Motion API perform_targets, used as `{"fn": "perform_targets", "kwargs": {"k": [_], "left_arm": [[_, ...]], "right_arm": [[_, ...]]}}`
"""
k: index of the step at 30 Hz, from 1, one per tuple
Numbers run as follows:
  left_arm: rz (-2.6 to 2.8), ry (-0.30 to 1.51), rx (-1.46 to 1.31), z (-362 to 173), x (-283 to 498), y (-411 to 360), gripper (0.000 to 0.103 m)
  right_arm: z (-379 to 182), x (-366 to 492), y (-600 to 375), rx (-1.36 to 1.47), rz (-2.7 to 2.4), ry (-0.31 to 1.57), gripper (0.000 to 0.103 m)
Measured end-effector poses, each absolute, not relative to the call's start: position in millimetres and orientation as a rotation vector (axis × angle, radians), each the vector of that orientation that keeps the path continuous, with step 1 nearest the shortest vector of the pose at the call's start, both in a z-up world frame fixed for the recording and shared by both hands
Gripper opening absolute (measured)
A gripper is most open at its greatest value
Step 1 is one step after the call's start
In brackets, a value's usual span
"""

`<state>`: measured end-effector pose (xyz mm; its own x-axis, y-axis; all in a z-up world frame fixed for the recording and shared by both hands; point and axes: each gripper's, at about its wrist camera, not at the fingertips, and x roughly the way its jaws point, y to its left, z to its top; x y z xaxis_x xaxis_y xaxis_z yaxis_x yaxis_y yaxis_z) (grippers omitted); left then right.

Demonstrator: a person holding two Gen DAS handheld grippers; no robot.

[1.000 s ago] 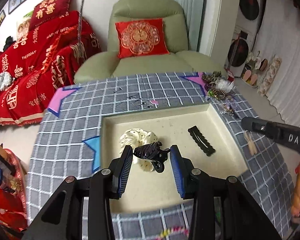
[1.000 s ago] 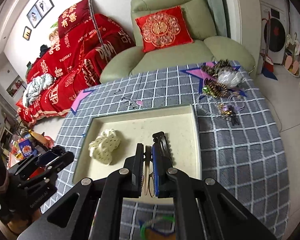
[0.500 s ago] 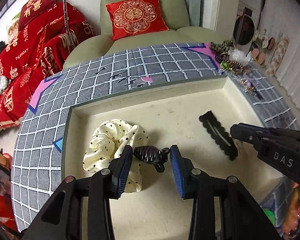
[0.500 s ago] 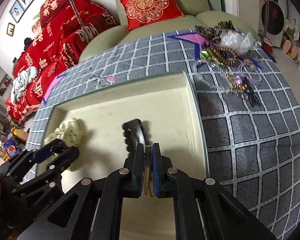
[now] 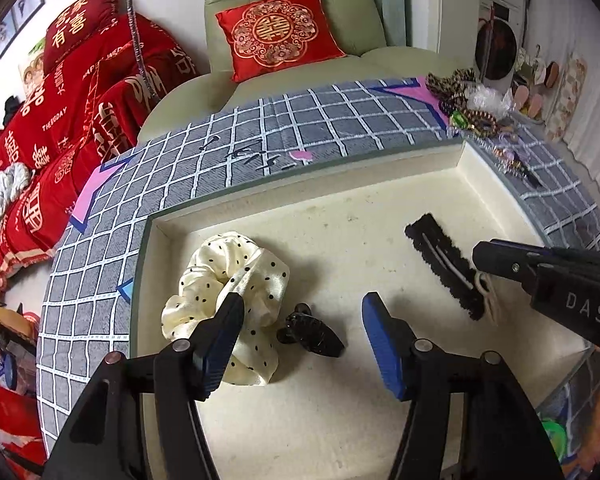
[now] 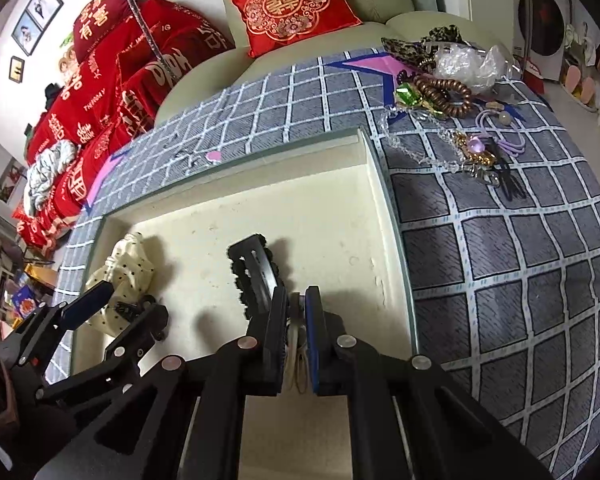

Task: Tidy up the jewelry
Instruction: 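Carry both clips into the tray and open both tools beside the scrunchie, then withdraw both tools from the tray toward the bracelets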

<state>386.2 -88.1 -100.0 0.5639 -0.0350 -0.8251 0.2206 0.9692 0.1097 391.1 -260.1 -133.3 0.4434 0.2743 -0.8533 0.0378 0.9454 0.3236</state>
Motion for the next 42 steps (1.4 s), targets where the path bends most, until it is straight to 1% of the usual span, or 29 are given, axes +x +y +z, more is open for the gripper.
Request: {"fn": "perform_targets", "kwargs": {"k": [1, 3, 4, 5, 6, 8, 10, 12, 14, 15, 16, 20, 29, 36, 42], "left_arm": [[-0.153, 0.961, 0.202, -98, 386, -88, 0.069], [-0.151, 0.957, 0.196, -93, 382, -86, 0.07], [-0.149, 0.954, 0.198, -91, 381, -86, 0.074], [-0.144, 0.948, 0.199, -88, 378, -85, 0.096], [-0.136, 0.933, 0.199, -86, 375, -85, 0.103], [-0.122, 0.895, 0.203, -77, 368, -83, 0.103], [-0.126, 0.898, 0.2, -71, 361, -81, 0.103], [-0.123, 0.896, 0.193, -66, 352, -76, 0.103], [-0.119, 0.887, 0.184, -60, 341, -71, 0.103], [-0.119, 0.883, 0.176, -57, 334, -68, 0.103], [-0.12, 0.883, 0.169, -56, 329, -66, 0.103], [-0.123, 0.883, 0.122, -48, 300, -52, 0.103], [-0.13, 0.872, 0.105, -39, 235, -35, 0.103], [-0.124, 0.894, 0.065, -43, 190, -15, 0.103], [-0.089, 0.898, 0.067, -54, 156, 1, 0.103]], "right_arm": [[-130, 390, -259, 0.316, 0.151, 1.101, 0.012], [-121, 386, -261, 0.32, 0.147, 1.08, 0.024], [-118, 385, -262, 0.326, 0.146, 1.072, 0.04], [-114, 383, -263, 0.335, 0.146, 1.063, 0.051], [-111, 380, -264, 0.341, 0.146, 1.055, 0.052], [-103, 375, -264, 0.341, 0.151, 1.044, 0.052], [-98, 369, -264, 0.344, 0.157, 1.04, 0.053], [-92, 361, -265, 0.358, 0.159, 1.035, 0.06], [-87, 353, -266, 0.369, 0.165, 1.026, 0.073], [-84, 349, -266, 0.371, 0.166, 1.023, 0.076], [-82, 344, -266, 0.37, 0.17, 1.02, 0.08], [-73, 320, -261, 0.351, 0.2, 1.012, 0.083], [-58, 267, -254, 0.346, 0.217, 1.001, 0.086], [-50, 226, -243, 0.303, 0.216, 0.987, 0.086], [-54, 190, -234, 0.265, 0.206, 0.988, 0.086]]}}
